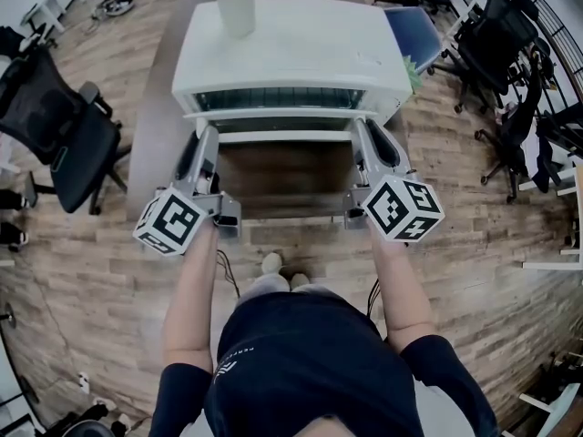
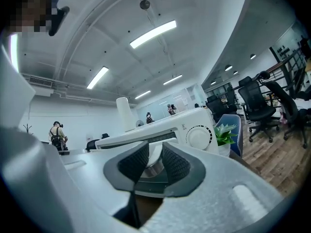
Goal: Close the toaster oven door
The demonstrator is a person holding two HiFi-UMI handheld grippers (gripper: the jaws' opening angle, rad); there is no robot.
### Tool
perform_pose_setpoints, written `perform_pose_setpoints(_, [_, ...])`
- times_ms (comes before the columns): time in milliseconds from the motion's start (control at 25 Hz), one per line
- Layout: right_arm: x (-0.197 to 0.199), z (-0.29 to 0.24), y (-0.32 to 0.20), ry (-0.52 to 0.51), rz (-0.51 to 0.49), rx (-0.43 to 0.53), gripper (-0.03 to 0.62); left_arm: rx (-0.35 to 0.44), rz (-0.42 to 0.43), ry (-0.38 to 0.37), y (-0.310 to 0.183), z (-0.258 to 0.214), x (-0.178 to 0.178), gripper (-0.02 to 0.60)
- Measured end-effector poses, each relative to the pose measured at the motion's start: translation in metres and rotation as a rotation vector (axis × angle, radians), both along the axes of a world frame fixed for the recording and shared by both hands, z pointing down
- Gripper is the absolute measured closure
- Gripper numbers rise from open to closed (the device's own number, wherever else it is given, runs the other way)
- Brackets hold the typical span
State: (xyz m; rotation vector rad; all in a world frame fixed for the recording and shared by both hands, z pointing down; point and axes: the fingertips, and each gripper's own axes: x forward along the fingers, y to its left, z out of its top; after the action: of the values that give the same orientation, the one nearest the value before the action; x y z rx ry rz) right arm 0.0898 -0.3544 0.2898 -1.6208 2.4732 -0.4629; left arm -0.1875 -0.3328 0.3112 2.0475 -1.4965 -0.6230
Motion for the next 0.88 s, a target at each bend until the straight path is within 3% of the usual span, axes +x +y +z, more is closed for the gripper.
perform_pose_setpoints(880, [-0.001, -0.013, -0.036, 0.010, 0.036, 0.030, 0.510, 0.001, 0.021, 0.022, -0.037, -0.012, -0.003, 0.390])
